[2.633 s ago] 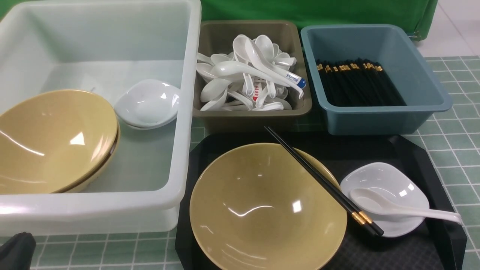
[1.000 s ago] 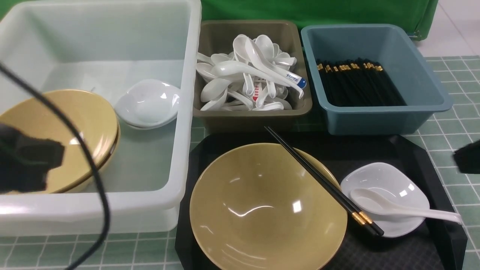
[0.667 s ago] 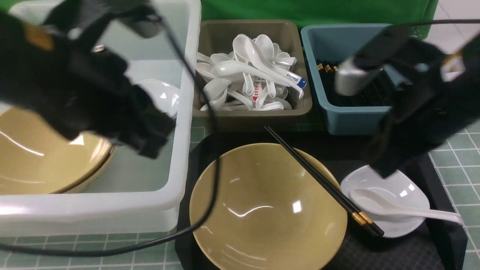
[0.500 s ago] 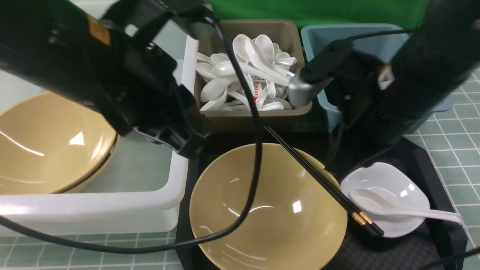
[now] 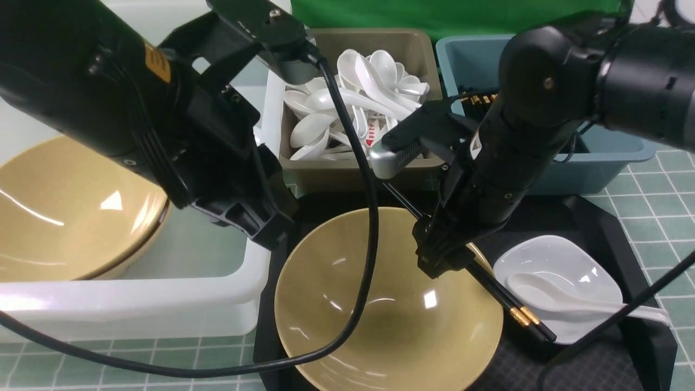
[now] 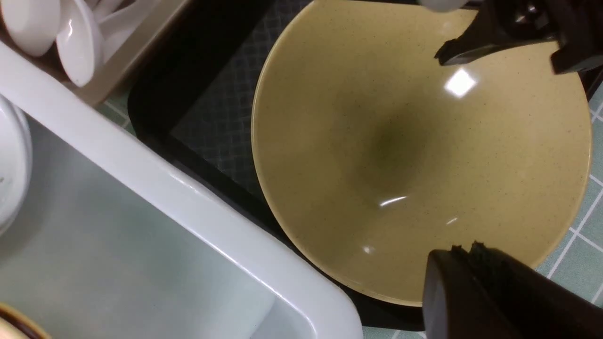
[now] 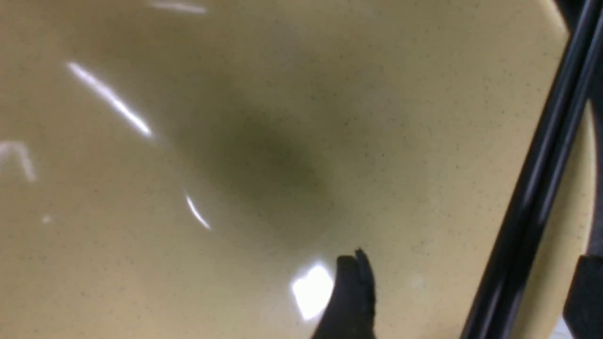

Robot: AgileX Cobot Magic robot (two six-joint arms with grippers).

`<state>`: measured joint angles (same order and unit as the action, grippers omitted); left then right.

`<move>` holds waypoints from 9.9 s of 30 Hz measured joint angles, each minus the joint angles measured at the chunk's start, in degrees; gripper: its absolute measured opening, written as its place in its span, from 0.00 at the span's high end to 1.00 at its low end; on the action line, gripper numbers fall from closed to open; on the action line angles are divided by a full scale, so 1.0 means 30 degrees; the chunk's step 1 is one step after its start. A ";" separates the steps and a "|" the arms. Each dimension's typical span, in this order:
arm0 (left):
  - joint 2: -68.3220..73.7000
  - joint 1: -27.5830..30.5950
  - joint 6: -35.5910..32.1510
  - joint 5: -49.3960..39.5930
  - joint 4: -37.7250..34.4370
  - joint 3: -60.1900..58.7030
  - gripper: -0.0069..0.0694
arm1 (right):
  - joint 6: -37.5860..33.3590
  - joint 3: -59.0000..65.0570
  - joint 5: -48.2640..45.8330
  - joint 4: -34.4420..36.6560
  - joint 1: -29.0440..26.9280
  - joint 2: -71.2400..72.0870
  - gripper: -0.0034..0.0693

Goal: On blue table put chopsticks spoon bowls plates into blue grey white boxes.

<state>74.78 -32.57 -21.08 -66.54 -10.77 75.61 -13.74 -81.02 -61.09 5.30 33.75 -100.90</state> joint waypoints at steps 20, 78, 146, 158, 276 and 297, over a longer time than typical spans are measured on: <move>0.0000 0.0000 0.0000 -0.0056 0.0036 0.0007 0.93 | 0.0694 -0.0020 0.0044 0.0142 0.0015 -0.1029 0.29; 0.3628 0.0017 -0.0066 1.0352 -0.2069 0.2098 0.93 | 0.0728 -1.2667 -0.2765 0.0336 -0.8363 -0.6268 0.19; -0.4291 0.7471 -0.4862 0.2819 -0.6005 -0.6460 0.93 | -0.4521 -0.8035 1.0296 0.6524 -0.3943 -0.3236 0.60; -0.3719 0.7471 -0.4505 0.3400 -0.6914 -0.5565 0.90 | -0.1825 -1.4955 0.4731 0.6651 -0.4510 -0.6934 0.02; 1.0763 -0.3430 0.3104 0.5545 -0.2065 0.4828 0.33 | -0.0778 0.1735 -0.3758 -0.1392 -0.2668 1.3166 0.89; 1.9332 -0.4748 0.4964 0.2992 -0.3453 1.2439 0.84 | -0.0505 0.3831 -0.3556 -0.1336 -0.3040 1.6335 0.89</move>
<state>132.78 -46.82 -6.18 -57.57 -21.13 112.93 -15.25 -69.53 -71.76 1.29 24.63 -51.89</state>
